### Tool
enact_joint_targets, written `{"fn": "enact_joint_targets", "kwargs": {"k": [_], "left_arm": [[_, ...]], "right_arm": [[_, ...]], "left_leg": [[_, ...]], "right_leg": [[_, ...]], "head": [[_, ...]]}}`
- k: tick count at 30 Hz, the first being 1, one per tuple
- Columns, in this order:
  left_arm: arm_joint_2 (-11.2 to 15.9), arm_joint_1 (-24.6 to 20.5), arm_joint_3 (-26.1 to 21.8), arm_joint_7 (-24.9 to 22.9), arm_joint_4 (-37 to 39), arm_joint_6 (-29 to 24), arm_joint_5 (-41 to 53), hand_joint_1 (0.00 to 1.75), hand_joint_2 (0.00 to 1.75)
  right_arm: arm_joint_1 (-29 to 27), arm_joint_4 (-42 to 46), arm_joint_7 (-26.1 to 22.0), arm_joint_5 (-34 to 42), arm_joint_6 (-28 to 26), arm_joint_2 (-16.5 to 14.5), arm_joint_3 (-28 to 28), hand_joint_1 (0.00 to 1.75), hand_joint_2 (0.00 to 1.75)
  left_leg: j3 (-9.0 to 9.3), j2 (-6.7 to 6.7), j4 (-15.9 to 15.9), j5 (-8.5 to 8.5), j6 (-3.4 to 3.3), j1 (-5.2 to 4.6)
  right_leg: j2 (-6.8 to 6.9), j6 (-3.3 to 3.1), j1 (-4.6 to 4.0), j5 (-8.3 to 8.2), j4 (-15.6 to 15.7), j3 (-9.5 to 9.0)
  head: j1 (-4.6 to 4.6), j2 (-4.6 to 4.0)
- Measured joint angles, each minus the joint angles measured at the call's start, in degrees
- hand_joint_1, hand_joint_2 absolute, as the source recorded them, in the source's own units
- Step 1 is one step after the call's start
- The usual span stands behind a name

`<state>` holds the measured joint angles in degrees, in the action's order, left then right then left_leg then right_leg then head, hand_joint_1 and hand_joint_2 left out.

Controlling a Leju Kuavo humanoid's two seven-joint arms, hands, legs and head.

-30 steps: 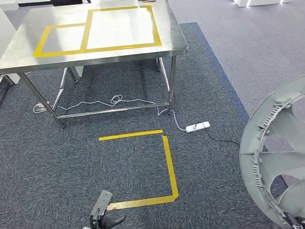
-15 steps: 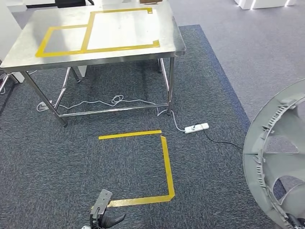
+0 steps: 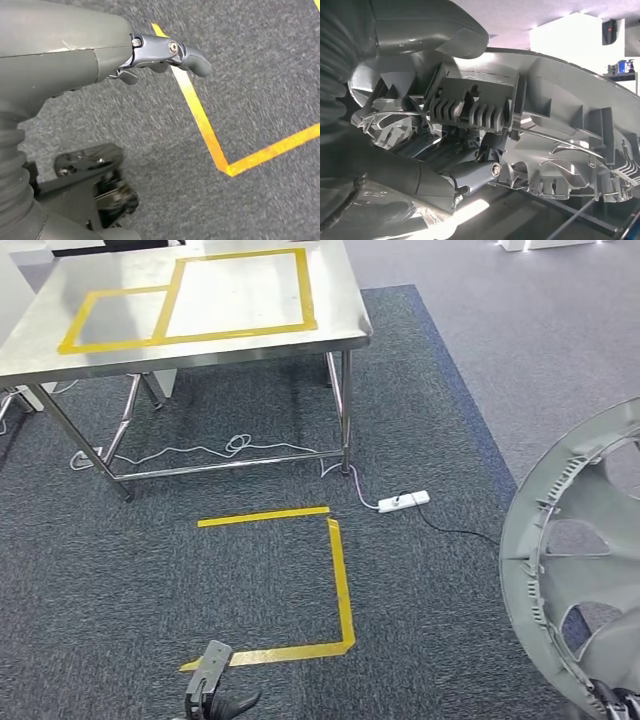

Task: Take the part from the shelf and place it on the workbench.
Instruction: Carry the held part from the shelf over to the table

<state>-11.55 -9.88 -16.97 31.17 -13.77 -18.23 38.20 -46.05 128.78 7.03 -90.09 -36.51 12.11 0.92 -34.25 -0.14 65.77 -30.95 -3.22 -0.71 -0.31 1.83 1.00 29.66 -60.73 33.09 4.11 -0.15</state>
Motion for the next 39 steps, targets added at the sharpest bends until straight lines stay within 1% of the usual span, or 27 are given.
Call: {"fn": "enact_joint_targets", "kwargs": {"k": [1,2,3,5,7,10,11,12,13,15,16,17,20,22,23,25,26,27,28,30,31,32,33,35,36,37,39], "left_arm": [[0.0,0.0,0.0,0.2,0.0,-0.1,-0.2,0.0,1.75],[0.1,0.0,0.0,0.4,0.0,-0.3,-0.3,0.0,1.75],[0.1,0.0,0.0,0.6,0.0,-0.5,-0.4,0.0,1.75],[0.0,0.0,-0.1,0.8,0.0,-0.9,-0.5,0.0,1.75],[0.0,0.0,-0.1,0.9,0.0,-1.1,-0.6,0.0,1.75],[-0.2,0.1,-0.1,0.9,0.0,-1.0,-0.7,0.0,1.75],[-0.2,0.2,-0.1,0.9,0.0,-1.1,-0.7,0.0,1.75],[-0.2,0.2,-0.1,0.9,0.0,-1.2,-0.7,0.0,1.75],[-0.2,0.3,-0.1,0.9,0.0,-1.6,-0.7,0.0,1.75],[-0.2,0.2,-0.3,0.9,0.0,-2.7,-1.2,0.0,1.75],[-0.2,0.2,-0.3,0.9,0.0,-3.2,-1.4,0.0,1.75],[-0.1,0.2,-0.4,0.9,0.0,-3.4,-1.6,0.0,1.75],[0.1,0.2,-0.6,0.5,0.0,-3.3,-1.7,0.0,1.75],[0.3,0.1,-0.6,0.1,0.0,-3.0,-1.6,0.0,1.75],[0.4,0.0,-0.6,-0.1,0.0,-2.7,-1.6,0.0,1.75],[0.5,-0.1,-0.6,-0.2,0.0,-2.2,-1.6,0.0,1.75],[0.5,-0.1,-0.6,-0.3,0.0,-2.0,-1.6,0.0,1.75],[0.5,-0.1,-0.6,-0.3,0.0,-1.9,-1.6,0.0,1.75],[0.5,-0.1,-0.6,-0.3,0.0,-1.9,-1.6,0.0,1.75],[0.6,-0.1,-0.6,-0.3,0.0,-1.9,-1.6,0.0,1.75],[0.6,-0.2,-0.6,-0.3,0.0,-1.9,-1.6,0.0,1.75],[0.6,-0.2,-0.6,-0.3,0.0,-1.9,-1.6,0.0,1.75],[0.6,-0.1,-0.6,-0.2,0.0,-2.0,-1.5,0.0,1.75],[0.5,0.4,-0.6,0.0,0.0,-2.3,-1.3,0.0,1.75],[0.5,0.8,-0.6,0.2,0.0,-2.4,-1.2,0.0,1.75],[0.4,1.0,-0.5,0.3,0.0,-2.5,-0.9,0.0,1.75],[0.2,1.2,-0.5,0.3,0.0,-2.6,-0.5,0.0,1.75]], "right_arm": [[0.0,0.0,-0.2,0.0,0.0,-0.1,0.0,1.75,1.75],[-0.1,0.0,-0.4,0.0,0.0,-0.2,0.0,1.75,1.75],[-0.1,0.0,-0.7,0.0,0.0,-0.4,0.0,1.75,1.75],[-0.3,0.0,-0.9,0.0,0.0,-0.6,0.0,1.75,1.75],[-0.4,0.1,-1.0,0.0,0.1,-0.7,-0.1,1.75,1.75],[-0.5,0.1,-1.2,0.0,0.1,-0.7,-0.2,1.75,1.75],[-0.6,0.1,-1.2,0.0,0.1,-0.8,-0.2,1.75,1.75],[-0.6,0.1,-1.4,0.0,0.1,-0.8,-0.3,1.75,1.75],[-0.7,0.1,-1.6,0.0,0.1,-0.9,-0.3,1.75,1.75],[-0.9,0.1,-2.2,0.0,0.1,-1.1,-0.5,1.75,1.75],[-1.1,0.1,-2.6,0.0,0.0,-1.4,-0.6,1.75,1.75],[-1.2,0.2,-2.8,0.0,0.0,-1.6,-0.6,1.75,1.75],[-1.9,0.4,-3.1,0.0,0.1,-2.3,-0.7,1.75,1.75],[-1.6,0.5,-2.8,0.0,0.3,-2.6,-0.7,1.75,1.75],[-1.2,0.5,-2.5,0.0,0.6,-2.6,-0.6,1.75,1.75],[-0.4,0.5,-1.4,0.2,1.3,-2.6,-0.6,1.75,1.75],[-0.1,0.4,-0.7,0.3,1.6,-2.6,-0.5,1.75,1.75],[0.1,0.4,-0.1,0.4,2.0,-2.6,-0.5,1.75,1.75],[0.3,0.4,0.4,0.4,2.2,-2.6,-0.5,1.75,1.75],[0.4,0.4,1.3,0.5,2.5,-2.4,-0.4,1.75,1.75],[0.3,0.5,1.8,0.4,2.6,-2.3,-0.4,1.75,1.75],[0.0,0.6,2.3,0.3,2.6,-2.1,-0.4,1.75,1.75],[-0.4,0.8,2.6,0.3,2.6,-1.9,-0.3,1.75,1.75],[-1.9,1.6,2.2,0.1,2.6,-1.8,-0.4,1.75,1.75],[-2.8,2.1,1.5,0.1,2.5,-1.9,-0.4,1.75,1.75],[-3.5,2.7,0.7,0.1,2.4,-2.1,-0.4,1.75,1.75],[-4.4,3.2,-0.7,0.0,2.3,-2.6,-0.4,1.75,1.75]], "left_leg": [[1.32,0.06,-2.9,1.09,-1.01,-0.58],[2.05,0.13,-4.7,1.58,-1.69,-1.01],[2.21,0.23,-5.3,1.58,-1.9,-1.23],[2.49,0.32,-6.6,2.26,-1.48,-1.21],[3.0,0.4,-8.2,3.13,-1.12,-0.89],[2.96,0.5,-8.7,3.55,-1.07,-0.84],[2.91,0.54,-8.7,3.56,-1.06,-0.87],[2.9,0.57,-8.7,3.56,-1.04,-0.89],[2.92,0.58,-8.6,3.55,-0.99,-0.9],[2.9,0.56,-8.3,3.38,-0.72,-0.97],[2.8,0.53,-7.9,3.24,-0.49,-1.08],[2.67,0.5,-7.7,3.16,-0.22,-1.19],[2.4,0.46,-7.4,3.19,0.57,-1.22],[1.79,0.29,-5.8,1.87,1.34,-1.06],[0.87,0.2,-3.5,0.36,1.83,-0.85],[-2.06,0.13,3.5,-3.24,2.74,-0.13],[-3.32,0.14,6.5,-4.33,3.08,0.25],[-3.89,0.14,8.0,-4.4,3.36,0.62],[-3.46,0.14,7.2,-3.34,3.59,0.93],[-0.27,0.13,0.4,0.61,3.81,1.34],[1.41,0.09,-3.2,2.03,3.78,1.33],[2.53,0.05,-5.8,2.74,3.64,1.26],[2.97,0.0,-7.1,2.82,3.41,1.1],[2.82,-0.05,-7.5,2.62,2.7,0.76],[2.88,-0.05,-7.7,2.76,2.44,0.69],[3.03,-0.05,-8.1,2.93,2.36,0.71],[3.35,-0.04,-8.7,3.2,2.44,0.81]], "right_leg": [[-0.01,-0.08,-0.15,-0.08,0.1,-0.01],[0.01,-0.04,-0.16,-0.19,0.2,0.04],[0.06,0.11,-0.09,-0.33,0.4,0.1],[0.15,0.57,0.1,-0.5,0.6,0.18],[0.18,0.88,0.06,0.98,-1.3,1.22],[0.15,1.41,0.06,5.82,-10.7,5.62],[0.17,1.62,0.08,6.45,-12.9,6.63],[0.2,1.77,0.1,6.04,-13.3,6.7],[0.25,1.84,0.11,4.6,-11.4,5.62],[0.42,1.61,0.09,1.21,-3.6,1.4],[0.43,1.23,0.04,0.24,-0.4,-0.41],[0.42,0.78,-0.03,-0.1,1.5,-1.45],[0.36,-0.44,-0.05,-0.33,2.2,-1.79],[0.43,-1.03,0.33,-0.67,2.6,-1.83],[0.46,-1.26,0.56,-0.8,2.7,-1.83],[0.48,-1.41,0.72,-0.88,2.7,-1.69],[0.49,-1.4,0.8,-0.9,2.7,-1.65],[0.49,-1.36,0.9,-0.92,2.7,-1.63],[0.48,-1.27,1.01,-0.95,2.7,-1.65],[0.43,-0.86,1.26,-0.98,2.7,-1.75],[0.4,-0.49,1.3,-0.98,2.7,-1.72],[0.37,-0.04,1.31,-1.03,2.6,-1.59],[0.36,0.43,1.32,-1.12,2.6,-1.43],[0.37,1.37,1.43,-1.44,3.0,-1.36],[0.4,1.6,1.51,-1.43,3.2,-1.39],[0.42,1.1,1.49,-1.59,3.5,-1.43],[0.46,-1.07,1.4,-1.35,3.8,-1.33]], "head": [[-0.04,0.0],[-0.05,0.0],[-0.03,0.0],[0.07,0.0],[-0.06,0.0],[-0.23,0.0],[-0.23,0.0],[-0.23,0.0],[-0.24,0.0],[-0.26,0.0],[-0.24,0.0],[-0.19,0.0],[-0.15,0.0],[-0.04,0.0],[0.04,0.0],[0.2,0.0],[0.19,0.0],[0.18,0.0],[0.17,0.0],[0.19,0.0],[0.19,0.0],[0.18,0.0],[0.14,0.0],[0.09,0.0],[0.06,0.0],[-0.06,-0.01],[-0.29,-0.01]]}}
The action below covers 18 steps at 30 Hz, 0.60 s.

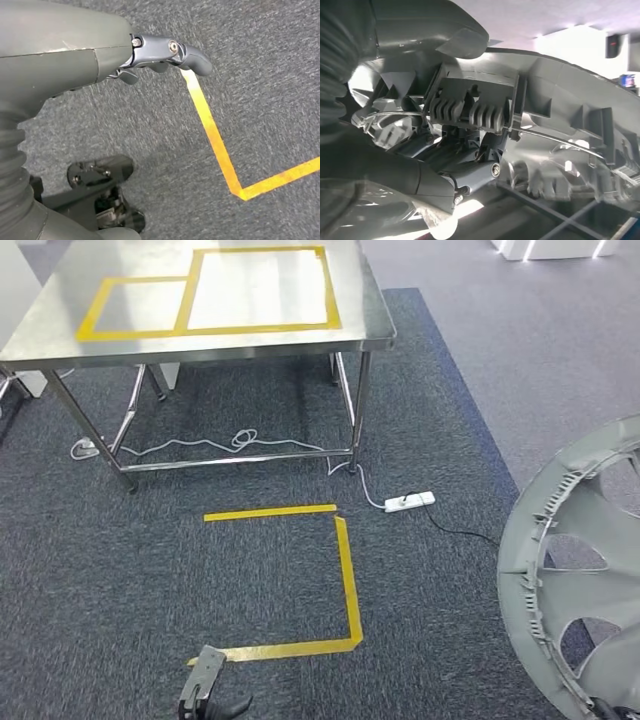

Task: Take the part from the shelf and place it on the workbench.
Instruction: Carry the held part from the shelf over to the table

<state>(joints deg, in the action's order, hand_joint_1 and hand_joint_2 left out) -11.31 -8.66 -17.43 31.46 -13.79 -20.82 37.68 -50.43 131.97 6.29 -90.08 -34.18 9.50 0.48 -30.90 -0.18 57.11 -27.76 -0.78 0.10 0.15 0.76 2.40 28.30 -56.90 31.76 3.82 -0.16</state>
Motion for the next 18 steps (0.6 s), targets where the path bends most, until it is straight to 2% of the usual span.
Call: {"fn": "enact_joint_targets", "kwargs": {"k": [1,2,3,4,5,8,10,14,18], "left_arm": [[-0.1,0.0,0.0,0.0,0.0,0.0,0.2,0.0,1.75],[-0.2,0.0,0.1,-0.1,0.0,0.0,0.3,0.0,1.75],[-0.3,0.0,0.1,-0.2,0.0,-0.1,0.3,0.0,1.75],[-0.4,0.0,0.1,-0.2,0.0,-0.1,0.4,0.0,1.75],[-0.4,0.0,0.1,-0.3,0.0,-0.1,0.4,0.0,1.75],[-0.4,0.0,0.1,-0.3,0.0,-0.2,0.4,0.0,1.75],[-0.4,0.0,0.1,-0.3,0.0,-0.2,0.5,0.0,1.75],[-0.4,0.0,0.1,-0.3,0.0,-0.2,0.5,0.0,1.75],[-0.5,0.0,0.1,-0.3,0.0,-0.2,0.6,0.0,1.75]], "right_arm": [[-0.2,0.1,-0.5,0.0,-0.1,-0.3,0.0,1.75,1.75],[-0.3,0.1,-0.8,-0.1,-0.1,-0.5,0.0,1.75,1.75],[-0.4,0.1,-0.9,0.0,-0.2,-0.7,0.0,1.75,1.75],[-0.5,0.2,-0.9,0.0,-0.2,-0.9,0.0,1.75,1.75],[-0.6,0.1,-0.9,0.0,-0.2,-1.0,0.0,1.75,1.75],[-0.7,0.1,-0.8,0.0,-0.2,-1.3,0.0,1.75,1.75],[-0.8,0.1,-0.8,0.0,-0.2,-1.5,0.0,1.75,1.75],[-0.9,0.1,-0.8,0.0,-0.3,-1.7,0.0,1.75,1.75],[-1.0,0.1,-0.8,0.0,-0.3,-1.8,0.0,1.75,1.75]], "left_leg": [[0.03,-0.01,0.0,-0.01,-0.04,-0.04],[0.05,0.0,0.0,-0.05,-0.2,-0.14],[0.08,0.01,0.0,-0.09,-0.39,-0.25],[0.06,0.02,0.0,-0.1,-0.58,-0.37],[0.03,0.02,0.0,-0.08,-0.71,-0.48],[-0.15,0.03,0.1,-0.02,-1.09,-0.75],[-0.28,0.03,0.2,0.02,-1.2,-0.8],[-0.3,0.03,0.2,0.04,-1.22,-0.78],[-0.3,0.03,0.2,0.06,-1.19,-0.68]], "right_leg": [[0.01,-1.18,-0.05,-0.07,0.2,-0.01],[0.01,-1.68,-0.04,0.02,0.2,-0.03],[-0.02,-1.71,0.0,-0.18,0.3,-0.07],[-0.04,-1.35,0.08,-0.48,0.4,-0.09],[-0.06,-0.72,0.18,-0.7,0.6,-0.14],[-0.07,1.58,0.51,-1.17,1.0,-0.58],[-0.07,2.42,0.59,-1.29,1.1,-0.8],[-0.04,3.08,0.59,-1.23,1.2,-0.76],[-0.05,3.16,0.53,-1.2,1.1,-0.68]], "head": [[-0.11,0.0],[-0.11,0.01],[-0.11,0.01],[-0.12,0.01],[-0.11,0.01],[-0.08,0.01],[-0.07,0.01],[-0.06,0.01],[-0.04,0.01]]}}
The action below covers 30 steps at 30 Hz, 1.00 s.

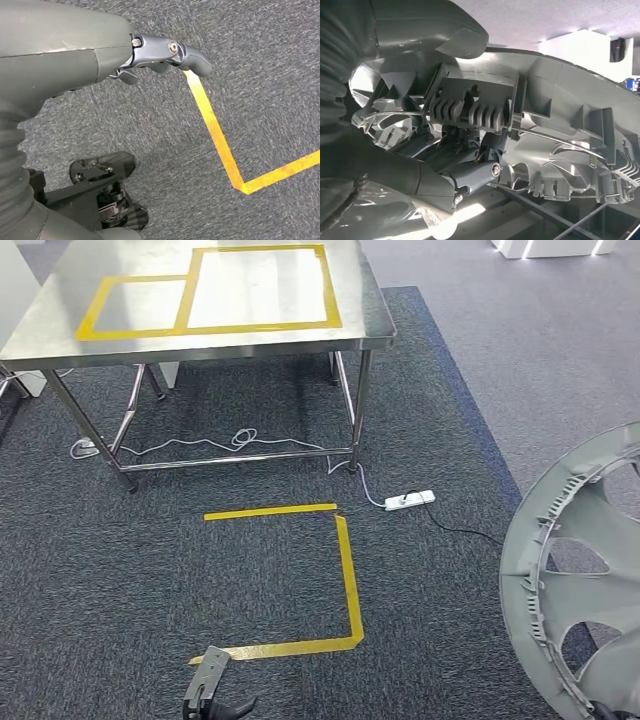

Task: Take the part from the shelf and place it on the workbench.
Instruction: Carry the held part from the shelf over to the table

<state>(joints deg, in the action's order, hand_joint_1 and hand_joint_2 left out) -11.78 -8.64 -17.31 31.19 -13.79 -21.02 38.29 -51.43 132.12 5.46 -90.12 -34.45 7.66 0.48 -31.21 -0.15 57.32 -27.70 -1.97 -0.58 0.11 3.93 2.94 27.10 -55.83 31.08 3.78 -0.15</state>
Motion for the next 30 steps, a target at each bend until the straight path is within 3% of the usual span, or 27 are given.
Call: {"fn": "enact_joint_targets", "kwargs": {"k": [30], "left_arm": [[-0.1,-0.2,0.0,-0.1,0.0,0.6,0.1,0.0,1.75]], "right_arm": [[0.4,0.0,0.2,0.0,-0.9,0.0,0.4,1.75,1.75]], "left_leg": [[-0.02,0.0,0.0,0.11,0.19,0.09]], "right_leg": [[0.0,-0.01,-0.05,0.02,-0.2,0.07]], "head": [[-0.02,0.0]]}}
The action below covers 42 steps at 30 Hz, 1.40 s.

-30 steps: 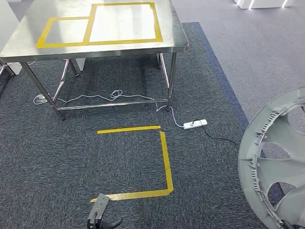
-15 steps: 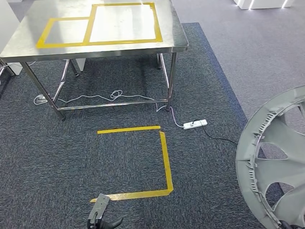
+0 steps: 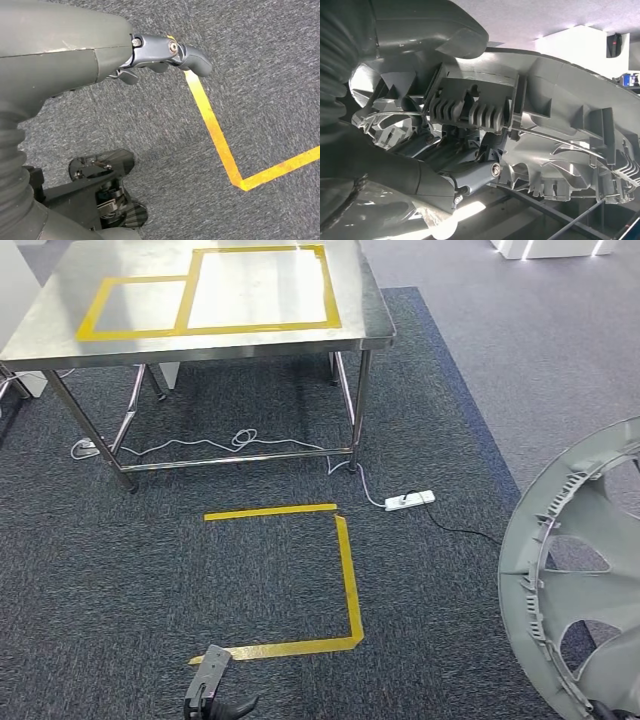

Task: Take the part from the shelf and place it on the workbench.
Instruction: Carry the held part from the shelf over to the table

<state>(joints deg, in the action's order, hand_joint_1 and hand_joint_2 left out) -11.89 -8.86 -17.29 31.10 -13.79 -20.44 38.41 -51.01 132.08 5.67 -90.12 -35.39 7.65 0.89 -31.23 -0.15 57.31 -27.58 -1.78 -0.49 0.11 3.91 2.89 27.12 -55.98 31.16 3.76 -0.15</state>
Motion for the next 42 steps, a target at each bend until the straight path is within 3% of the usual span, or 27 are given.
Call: {"fn": "enact_joint_targets", "kwargs": {"k": [17,22,24,26,29,30,31,32,34,36,40,42], "left_arm": [[0.0,-0.1,0.0,0.0,0.0,0.0,0.0,0.0,1.75],[0.1,-0.1,0.0,0.0,0.0,0.0,0.0,0.0,1.75],[0.2,-0.1,0.0,0.0,0.0,0.0,0.0,0.0,1.75],[0.1,-0.2,0.0,0.0,0.0,0.0,-0.1,0.0,1.75],[0.1,-0.2,0.0,0.0,0.0,0.0,-0.1,0.0,1.75],[0.0,-0.1,0.0,0.0,0.0,0.0,-0.1,0.0,1.75],[0.0,-0.1,0.0,0.0,0.0,0.0,-0.1,0.0,1.75],[0.0,-0.1,0.0,0.0,0.0,0.0,-0.1,0.0,1.75],[0.0,-0.1,0.0,0.0,0.0,0.0,-0.1,0.0,1.75],[0.0,-0.1,0.0,0.0,0.0,0.0,-0.1,0.0,1.75],[0.1,-0.2,0.0,0.0,0.0,0.0,-0.2,0.0,1.75],[0.2,-0.2,0.0,0.0,0.0,0.0,-0.2,0.0,1.75]], "right_arm": [[0.0,-0.1,0.3,0.0,0.1,0.0,0.0,1.75,1.75],[0.1,-0.1,-0.1,0.0,0.1,0.0,0.0,1.75,1.75],[0.1,-0.1,-0.3,0.0,0.1,0.0,0.0,1.75,1.75],[0.1,-0.2,-0.3,0.0,0.1,0.0,0.0,1.75,1.75],[0.2,-0.3,-0.6,0.0,0.1,0.0,-0.1,1.75,1.75],[0.2,-0.3,-0.7,0.0,0.1,0.0,0.0,1.75,1.75],[0.2,-0.4,-0.8,0.0,0.1,0.0,0.0,1.75,1.75],[0.3,-0.4,-0.9,0.0,0.1,0.0,0.0,1.75,1.75],[0.4,-0.5,-0.9,0.0,0.1,0.0,-0.1,1.75,1.75],[0.7,-0.5,-0.9,0.0,0.1,0.0,-0.1,1.75,1.75],[0.8,-0.6,-0.9,0.0,0.0,0.0,-0.1,1.75,1.75],[0.8,-0.6,-0.8,0.0,0.0,0.0,-0.1,1.75,1.75]], "left_leg": [[-0.01,0.0,0.0,0.0,0.0,0.0],[-0.25,-0.02,0.4,-0.22,-0.44,-0.37],[-0.08,0.04,-0.1,0.13,-0.95,-0.31],[0.25,0.16,-1.1,0.74,-1.62,-0.15],[0.18,0.25,-1.4,1.02,-2.03,-0.4],[0.13,0.25,-1.3,1.01,-2.03,-0.55],[0.11,0.23,-1.2,0.98,-2.01,-0.66],[0.1,0.16,-1.1,0.91,-1.94,-0.72],[0.04,0.0,-0.6,0.59,-1.53,-0.84],[-0.19,-0.11,0.1,0.25,-0.91,-1.03],[-0.64,-0.12,1.1,-0.35,0.37,-0.82],[-2.34,-0.08,5.3,-3.22,1.25,-0.47]], "right_leg": [[0.0,0.0,0.0,0.0,0.0,0.0],[0.03,0.62,0.22,-0.28,0.3,-0.11],[0.03,0.93,0.29,-0.22,0.4,-0.08],[0.01,0.78,0.24,1.69,-2.2,1.22],[-0.02,0.16,-0.21,7.25,-13.3,6.34],[-0.02,0.01,-0.38,7.94,-15.8,7.46],[-0.02,-0.16,-0.53,7.52,-16.2,7.57],[-0.02,-0.38,-0.65,6.1,-14.2,6.5],[-0.03,-0.87,-0.84,2.94,-6.6,2.46],[-0.14,-1.41,-1.03,1.88,-1.9,-0.17],[-0.15,-2.47,-1.1,1.67,-1.4,-0.38],[0.01,-2.94,-0.92,1.5,-1.3,-0.37]], "head": [[0.0,0.0],[0.04,0.0],[0.02,0.0],[-0.15,0.0],[-0.32,0.0],[-0.31,0.0],[-0.3,0.0],[-0.31,0.0],[-0.34,0.0],[-0.26,0.0],[-0.12,0.0],[0.09,0.0]]}}
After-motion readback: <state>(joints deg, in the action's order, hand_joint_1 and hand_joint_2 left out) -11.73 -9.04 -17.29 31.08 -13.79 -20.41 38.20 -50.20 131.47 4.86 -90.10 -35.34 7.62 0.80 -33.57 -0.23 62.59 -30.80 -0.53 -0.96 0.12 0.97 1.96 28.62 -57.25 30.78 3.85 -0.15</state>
